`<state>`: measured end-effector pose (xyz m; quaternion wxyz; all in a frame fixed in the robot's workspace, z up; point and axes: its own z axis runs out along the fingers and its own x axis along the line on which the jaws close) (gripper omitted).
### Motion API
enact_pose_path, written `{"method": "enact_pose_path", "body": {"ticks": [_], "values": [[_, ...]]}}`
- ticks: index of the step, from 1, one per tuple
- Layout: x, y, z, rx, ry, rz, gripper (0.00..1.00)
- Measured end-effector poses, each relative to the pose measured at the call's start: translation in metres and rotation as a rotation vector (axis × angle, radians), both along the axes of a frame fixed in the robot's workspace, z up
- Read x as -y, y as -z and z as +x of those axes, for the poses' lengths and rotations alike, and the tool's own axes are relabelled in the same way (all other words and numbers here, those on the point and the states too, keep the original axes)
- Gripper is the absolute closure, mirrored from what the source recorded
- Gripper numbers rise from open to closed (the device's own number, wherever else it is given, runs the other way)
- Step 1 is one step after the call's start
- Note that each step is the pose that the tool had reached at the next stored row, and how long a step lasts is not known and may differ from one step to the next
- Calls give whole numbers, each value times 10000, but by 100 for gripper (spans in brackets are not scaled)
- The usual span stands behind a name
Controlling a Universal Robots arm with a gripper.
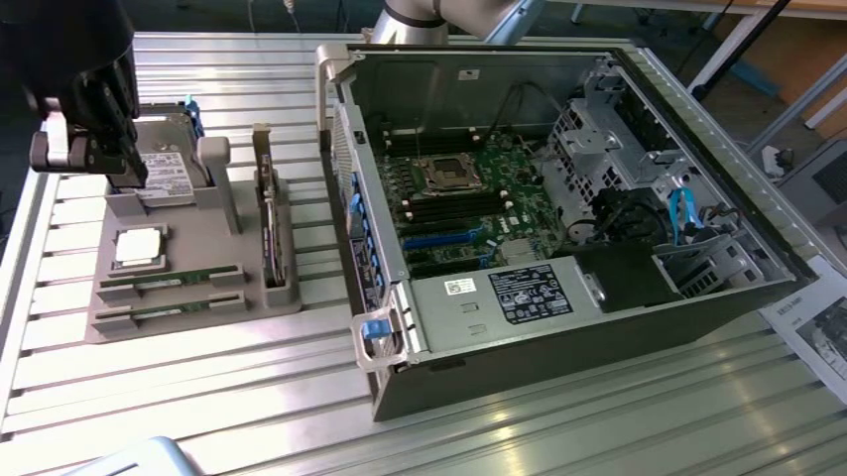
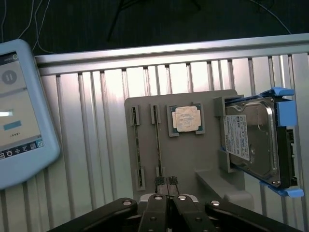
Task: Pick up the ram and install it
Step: 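Pick up the ram and move it above insertion slot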
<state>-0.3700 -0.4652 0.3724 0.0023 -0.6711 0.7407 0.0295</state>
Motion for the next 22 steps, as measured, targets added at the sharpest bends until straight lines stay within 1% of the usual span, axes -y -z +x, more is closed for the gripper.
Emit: {"method": "enact_pose_path", "body": {"ticks": [10,15,22], "values": [[4,8,0,0,0,0,90],[21,42,0,0,-1,0,90],[62,127,0,0,0,1,90]]}}
